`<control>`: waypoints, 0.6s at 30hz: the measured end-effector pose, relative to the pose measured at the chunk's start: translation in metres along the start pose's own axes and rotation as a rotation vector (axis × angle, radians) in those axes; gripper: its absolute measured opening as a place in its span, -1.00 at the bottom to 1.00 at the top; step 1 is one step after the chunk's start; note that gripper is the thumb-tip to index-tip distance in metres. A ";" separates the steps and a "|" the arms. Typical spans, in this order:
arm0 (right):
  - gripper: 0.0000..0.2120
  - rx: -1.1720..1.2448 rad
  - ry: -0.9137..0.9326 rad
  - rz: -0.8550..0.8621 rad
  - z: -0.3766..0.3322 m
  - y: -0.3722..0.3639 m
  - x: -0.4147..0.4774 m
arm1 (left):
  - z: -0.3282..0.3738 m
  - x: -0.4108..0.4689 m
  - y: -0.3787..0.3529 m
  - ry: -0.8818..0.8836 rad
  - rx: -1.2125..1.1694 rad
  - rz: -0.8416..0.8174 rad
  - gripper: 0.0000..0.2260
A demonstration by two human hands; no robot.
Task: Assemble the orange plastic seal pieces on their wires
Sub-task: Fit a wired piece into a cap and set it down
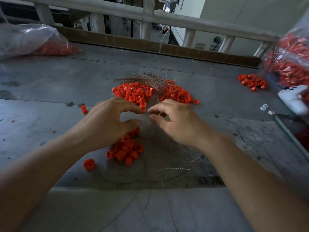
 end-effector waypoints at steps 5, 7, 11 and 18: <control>-0.63 -0.029 -0.039 -0.041 0.009 -0.009 0.010 | 0.001 0.001 0.003 0.001 -0.017 0.020 -0.79; -0.62 -0.027 -0.062 -0.055 0.012 -0.013 0.013 | 0.001 0.001 0.002 -0.001 -0.012 0.017 -0.78; -0.60 -0.052 -0.076 -0.100 0.013 -0.019 0.018 | 0.003 0.000 0.001 -0.005 -0.026 -0.001 -0.77; -0.83 -0.024 -0.090 0.051 0.020 -0.004 0.016 | 0.002 0.001 0.003 0.016 -0.057 -0.006 -0.75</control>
Point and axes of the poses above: each hand's wrist, its own x-axis towards the middle knuckle, its own y-axis out of the back of the hand, z = x × y, the point moved 6 cm from there along x, towards the middle knuckle
